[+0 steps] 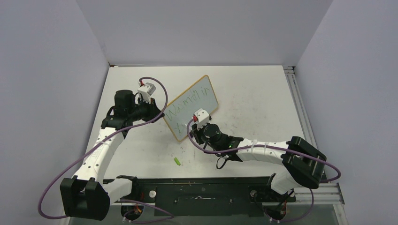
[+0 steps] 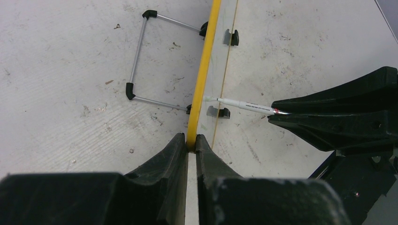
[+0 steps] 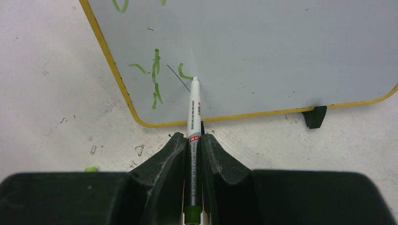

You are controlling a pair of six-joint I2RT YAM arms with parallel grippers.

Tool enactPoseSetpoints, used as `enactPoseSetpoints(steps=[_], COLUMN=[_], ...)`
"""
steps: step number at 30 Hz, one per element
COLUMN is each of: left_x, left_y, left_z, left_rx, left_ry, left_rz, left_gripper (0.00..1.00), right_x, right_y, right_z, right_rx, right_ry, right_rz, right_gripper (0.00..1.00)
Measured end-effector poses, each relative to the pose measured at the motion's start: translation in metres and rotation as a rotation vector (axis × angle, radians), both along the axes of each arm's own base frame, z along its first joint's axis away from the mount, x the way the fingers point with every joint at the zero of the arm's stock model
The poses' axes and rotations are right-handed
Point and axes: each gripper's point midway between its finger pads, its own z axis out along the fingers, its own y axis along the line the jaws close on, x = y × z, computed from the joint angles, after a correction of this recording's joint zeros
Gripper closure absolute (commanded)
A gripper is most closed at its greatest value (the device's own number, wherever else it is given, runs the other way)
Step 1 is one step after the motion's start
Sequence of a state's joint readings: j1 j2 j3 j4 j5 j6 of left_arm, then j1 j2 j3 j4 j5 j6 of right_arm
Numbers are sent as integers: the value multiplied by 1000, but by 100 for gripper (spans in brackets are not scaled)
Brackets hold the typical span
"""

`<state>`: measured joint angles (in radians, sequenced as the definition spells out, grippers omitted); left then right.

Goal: Write a sentence on the whiteboard

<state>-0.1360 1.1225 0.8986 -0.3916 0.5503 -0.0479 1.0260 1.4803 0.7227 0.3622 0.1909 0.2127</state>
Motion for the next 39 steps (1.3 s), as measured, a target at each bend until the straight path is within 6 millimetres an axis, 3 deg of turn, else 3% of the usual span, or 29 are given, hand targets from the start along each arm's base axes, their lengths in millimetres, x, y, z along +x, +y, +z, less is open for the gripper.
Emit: enactPoseSetpoints(steps=[15, 39], left_x=[0, 0], left_y=[0, -1], left_z=[0, 0], left_rx=[0, -3], left_ry=[0, 1], left_rz=[0, -4], left_gripper=[100, 100], right_x=[5, -4], right_y=[0, 16], right_z=[8, 21], right_rx=[-8, 17], right_ry=[-21, -48], right_rz=[-8, 20], right_gripper=[95, 95])
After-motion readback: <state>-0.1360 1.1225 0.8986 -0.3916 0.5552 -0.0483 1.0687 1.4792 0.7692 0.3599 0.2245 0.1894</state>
